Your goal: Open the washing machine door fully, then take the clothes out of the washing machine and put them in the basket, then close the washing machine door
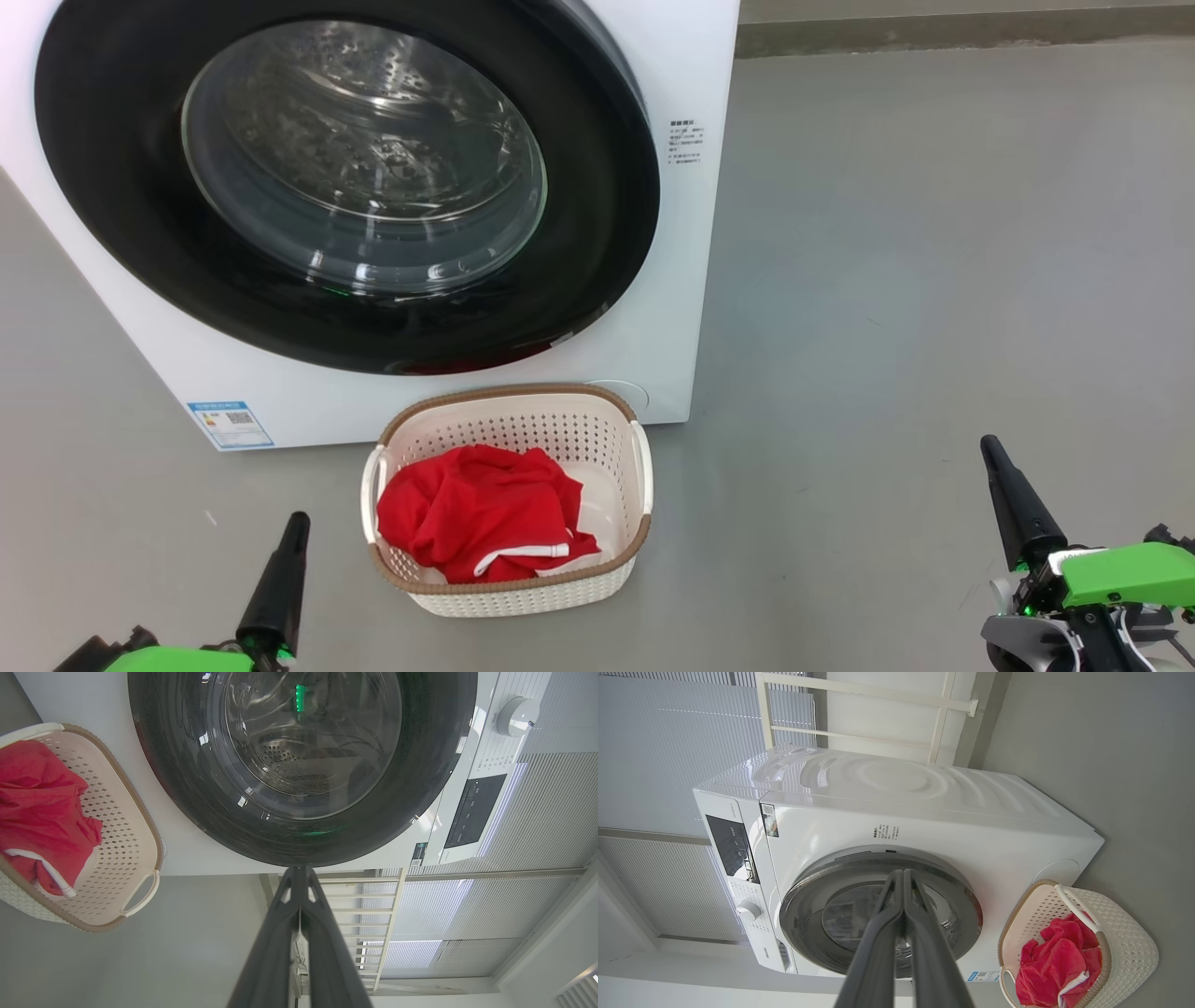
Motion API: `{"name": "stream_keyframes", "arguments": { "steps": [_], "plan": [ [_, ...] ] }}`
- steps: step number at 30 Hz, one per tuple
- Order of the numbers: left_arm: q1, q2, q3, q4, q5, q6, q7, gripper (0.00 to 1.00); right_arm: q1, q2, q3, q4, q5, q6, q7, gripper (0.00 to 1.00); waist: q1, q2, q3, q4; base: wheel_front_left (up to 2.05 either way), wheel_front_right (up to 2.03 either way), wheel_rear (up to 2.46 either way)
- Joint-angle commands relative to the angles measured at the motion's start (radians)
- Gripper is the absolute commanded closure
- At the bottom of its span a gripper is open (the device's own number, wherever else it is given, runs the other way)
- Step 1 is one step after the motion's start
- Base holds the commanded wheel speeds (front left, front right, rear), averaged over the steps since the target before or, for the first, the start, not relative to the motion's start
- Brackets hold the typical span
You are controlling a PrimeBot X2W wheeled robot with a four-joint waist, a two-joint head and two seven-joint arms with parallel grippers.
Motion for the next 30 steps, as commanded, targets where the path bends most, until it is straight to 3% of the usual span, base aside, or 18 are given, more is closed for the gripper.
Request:
{"name": "stream_keyframes", "arguments": {
  "steps": [1, 30],
  "plan": [
    [-0.039, 0.011, 0.035, -0.021, -0.007, -0.007, 0.005, 1.00, -0.045, -0.013, 0.017, -0.025, 0.006, -0.001, 0.004, 1.00, -0.0001, 0.0000, 0.000, 0.000, 0.00, 0.00, 0.00],
    [-0.039, 0.011, 0.035, -0.021, -0.007, -0.007, 0.005, 1.00, -0.046, -0.009, 0.012, -0.025, 0.001, -0.001, 0.008, 1.00, -0.0001, 0.0000, 0.000, 0.000, 0.00, 0.00, 0.00]
  ]
}}
